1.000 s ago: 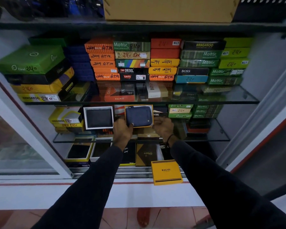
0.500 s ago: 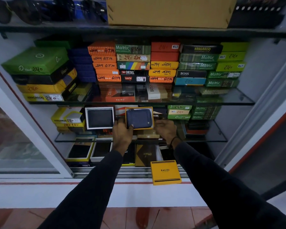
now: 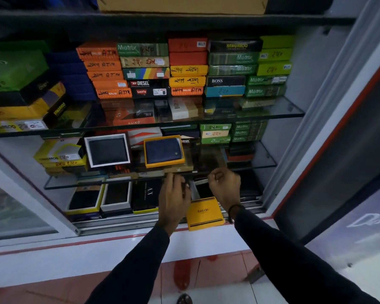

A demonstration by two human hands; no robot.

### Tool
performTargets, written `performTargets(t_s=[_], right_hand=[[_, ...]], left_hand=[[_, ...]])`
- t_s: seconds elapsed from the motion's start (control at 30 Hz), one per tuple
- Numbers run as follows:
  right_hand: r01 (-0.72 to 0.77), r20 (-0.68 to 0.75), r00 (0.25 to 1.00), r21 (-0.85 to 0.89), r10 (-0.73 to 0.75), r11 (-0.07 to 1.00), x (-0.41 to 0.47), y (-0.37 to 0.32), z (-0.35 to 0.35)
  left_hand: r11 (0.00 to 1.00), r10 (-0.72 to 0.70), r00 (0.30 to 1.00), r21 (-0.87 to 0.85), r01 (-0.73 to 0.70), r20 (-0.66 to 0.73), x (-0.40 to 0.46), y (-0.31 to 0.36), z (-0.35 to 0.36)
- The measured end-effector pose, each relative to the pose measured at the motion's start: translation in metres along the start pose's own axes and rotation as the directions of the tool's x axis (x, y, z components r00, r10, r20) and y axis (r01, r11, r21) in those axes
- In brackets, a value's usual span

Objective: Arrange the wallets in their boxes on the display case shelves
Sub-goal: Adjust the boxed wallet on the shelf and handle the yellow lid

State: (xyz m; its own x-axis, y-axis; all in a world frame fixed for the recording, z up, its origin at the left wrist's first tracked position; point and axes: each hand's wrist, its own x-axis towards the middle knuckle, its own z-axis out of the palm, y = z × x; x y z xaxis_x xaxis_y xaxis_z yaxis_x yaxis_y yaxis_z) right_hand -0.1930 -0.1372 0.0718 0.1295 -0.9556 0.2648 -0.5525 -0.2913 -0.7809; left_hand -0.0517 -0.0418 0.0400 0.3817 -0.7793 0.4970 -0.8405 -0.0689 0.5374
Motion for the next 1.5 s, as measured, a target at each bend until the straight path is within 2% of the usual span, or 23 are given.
performTargets(t_s=[0.2, 0.33, 0.37, 0.43, 0.5, 0.53, 0.63, 0.67, 0.73, 0.8, 0.87, 1.0, 1.17, 1.5], right_hand=[[0.025, 0.023, 0.999, -0.026, -0.024, 0.999, 0.011, -0.003, -0.003], [0.015, 0.059, 0.998, -0.026, -0.013, 1.0, 0.032, -0.026, 0.004], [0.004, 0.098, 0.995, -0.051, 0.001, 0.999, 0.04, -0.033, 0.008], [-0.023, 0.197, 0.98, -0.095, 0.042, 0.995, 0.056, -0.048, 0.018], [-0.083, 0.296, 0.949, -0.096, 0.108, 0.992, 0.071, -0.063, 0.033], [-0.115, 0.35, 0.926, -0.09, 0.139, 0.989, 0.077, -0.07, 0.041], [-0.178, 0.466, 0.863, -0.082, 0.195, 0.981, 0.091, -0.087, 0.062], [-0.175, 0.488, 0.852, -0.08, 0.192, 0.981, 0.094, -0.089, 0.066], [-0.146, 0.489, 0.858, -0.066, 0.159, 0.987, 0.097, -0.087, 0.071], [-0.112, 0.414, 0.905, -0.001, 0.102, 0.994, 0.097, -0.082, 0.074], [-0.12, 0.333, 0.939, 0.088, 0.084, 0.989, 0.095, -0.08, 0.075], [-0.179, 0.254, 0.957, 0.143, 0.138, 0.973, 0.095, -0.085, 0.081], [-0.248, 0.28, 0.94, 0.163, 0.196, 0.955, 0.1, -0.086, 0.086], [-0.253, 0.285, 0.936, 0.131, 0.208, 0.959, 0.095, -0.083, 0.081]], left_hand=[[1.0, 0.021, 0.999, 0.024, -0.02, -0.039, 0.025, 0.005, -0.002], [0.998, 0.013, 0.986, 0.067, -0.002, -0.164, 0.053, -0.005, -0.019], [0.996, -0.02, 0.981, 0.084, 0.037, -0.195, 0.061, -0.01, -0.025], [0.971, -0.172, 0.96, 0.129, 0.203, -0.219, 0.08, -0.021, -0.037], [0.905, -0.335, 0.926, 0.216, 0.367, -0.173, 0.102, -0.031, -0.047], [0.872, -0.412, 0.905, 0.243, 0.425, -0.102, 0.112, -0.034, -0.05], [0.801, -0.598, 0.787, 0.148, 0.581, 0.15, 0.135, -0.045, -0.058], [0.788, -0.614, 0.769, 0.103, 0.606, 0.177, 0.138, -0.048, -0.059], [0.806, -0.591, 0.795, 0.05, 0.59, 0.136, 0.139, -0.051, -0.061], [0.856, -0.516, 0.855, 0.002, 0.517, 0.058, 0.136, -0.051, -0.062], [0.882, -0.469, 0.883, -0.048, 0.469, 0.021, 0.136, -0.05, -0.062], [0.88, -0.465, 0.885, -0.108, 0.463, 0.009, 0.14, -0.051, -0.061], [0.883, -0.457, 0.89, -0.114, 0.455, 0.013, 0.142, -0.059, -0.06], [0.884, -0.461, 0.887, -0.074, 0.462, 0.024, 0.129, -0.051, -0.062]])
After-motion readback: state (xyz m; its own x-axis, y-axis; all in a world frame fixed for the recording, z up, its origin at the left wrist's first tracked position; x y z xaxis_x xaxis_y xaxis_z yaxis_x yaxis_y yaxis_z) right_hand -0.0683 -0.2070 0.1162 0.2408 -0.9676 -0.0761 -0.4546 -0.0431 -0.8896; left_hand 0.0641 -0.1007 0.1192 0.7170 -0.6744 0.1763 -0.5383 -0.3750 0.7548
